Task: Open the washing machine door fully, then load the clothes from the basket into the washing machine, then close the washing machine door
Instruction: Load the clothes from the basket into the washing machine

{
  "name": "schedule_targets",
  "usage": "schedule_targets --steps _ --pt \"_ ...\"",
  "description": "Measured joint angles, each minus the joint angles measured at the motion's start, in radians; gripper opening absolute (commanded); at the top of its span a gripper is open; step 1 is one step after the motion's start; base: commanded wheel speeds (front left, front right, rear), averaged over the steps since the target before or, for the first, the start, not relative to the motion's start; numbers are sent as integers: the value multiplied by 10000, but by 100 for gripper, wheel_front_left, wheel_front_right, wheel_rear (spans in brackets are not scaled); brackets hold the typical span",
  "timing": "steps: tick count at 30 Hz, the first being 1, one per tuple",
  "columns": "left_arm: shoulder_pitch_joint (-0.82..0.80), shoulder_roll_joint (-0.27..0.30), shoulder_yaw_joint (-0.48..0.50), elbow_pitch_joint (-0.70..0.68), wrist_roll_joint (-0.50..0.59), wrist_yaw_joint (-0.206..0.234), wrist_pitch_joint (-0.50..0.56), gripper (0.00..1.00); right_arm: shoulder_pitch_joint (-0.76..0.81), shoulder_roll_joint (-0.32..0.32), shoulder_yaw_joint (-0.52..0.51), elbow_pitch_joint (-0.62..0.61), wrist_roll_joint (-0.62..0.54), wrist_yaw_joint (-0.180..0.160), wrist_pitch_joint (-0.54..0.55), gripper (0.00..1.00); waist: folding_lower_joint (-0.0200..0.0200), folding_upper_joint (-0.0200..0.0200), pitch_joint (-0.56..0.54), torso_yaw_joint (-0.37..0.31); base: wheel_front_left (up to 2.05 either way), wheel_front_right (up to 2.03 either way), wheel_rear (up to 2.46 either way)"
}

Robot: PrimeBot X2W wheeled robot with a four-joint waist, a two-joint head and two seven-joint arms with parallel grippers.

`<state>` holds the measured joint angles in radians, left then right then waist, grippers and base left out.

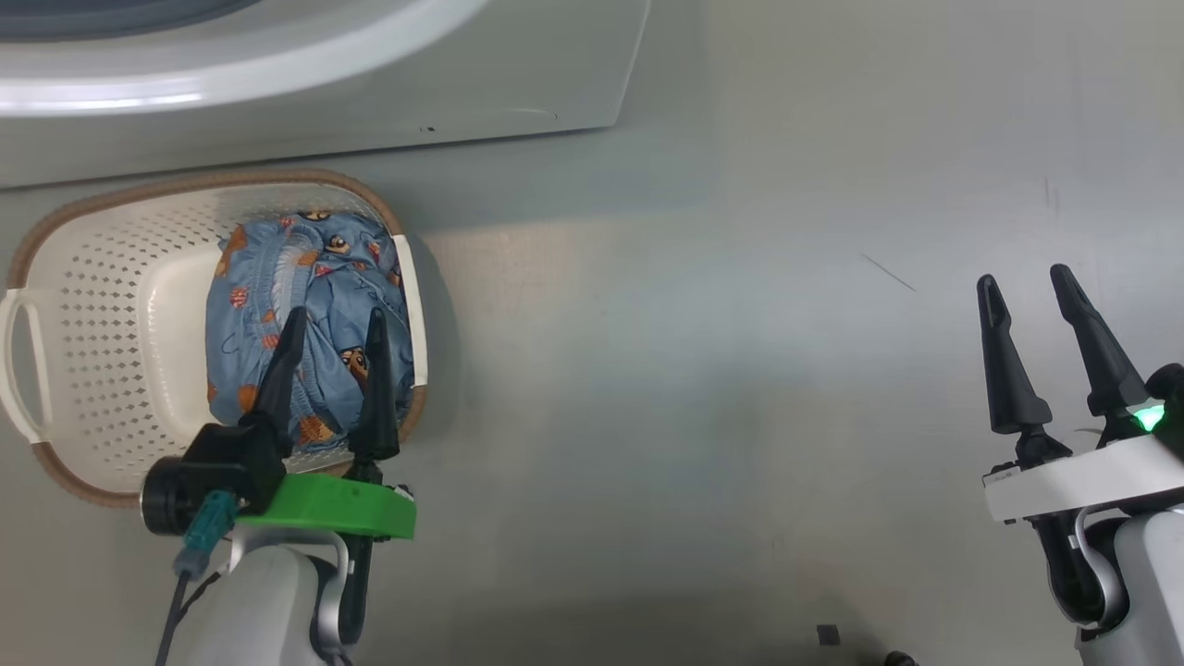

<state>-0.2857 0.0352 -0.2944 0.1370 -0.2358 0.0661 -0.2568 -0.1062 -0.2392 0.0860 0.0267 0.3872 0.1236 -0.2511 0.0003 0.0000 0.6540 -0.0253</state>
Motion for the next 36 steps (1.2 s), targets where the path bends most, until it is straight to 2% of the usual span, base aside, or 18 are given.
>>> schedule_targets --steps 15,27,32,36 --pt "-1620 255 865 2171 -132 67 96 100 -694 -203 138 -79 299 0 0 100 -1 0 1457 -383 0 0 0" --pt "-2679 380 1482 3651 -491 79 754 100 -872 -433 182 -138 460 0 0 100 -2 0 2229 -516 0 0 0" --pt "-3112 698 1739 4182 -658 157 1108 100 -967 -499 198 -188 546 0 0 100 -2 0 2513 -527 0 0 0" --pt "-3675 738 1893 4477 -658 174 1367 100 -997 -550 198 -198 562 0 0 100 -2 0 2737 -529 0 0 0"
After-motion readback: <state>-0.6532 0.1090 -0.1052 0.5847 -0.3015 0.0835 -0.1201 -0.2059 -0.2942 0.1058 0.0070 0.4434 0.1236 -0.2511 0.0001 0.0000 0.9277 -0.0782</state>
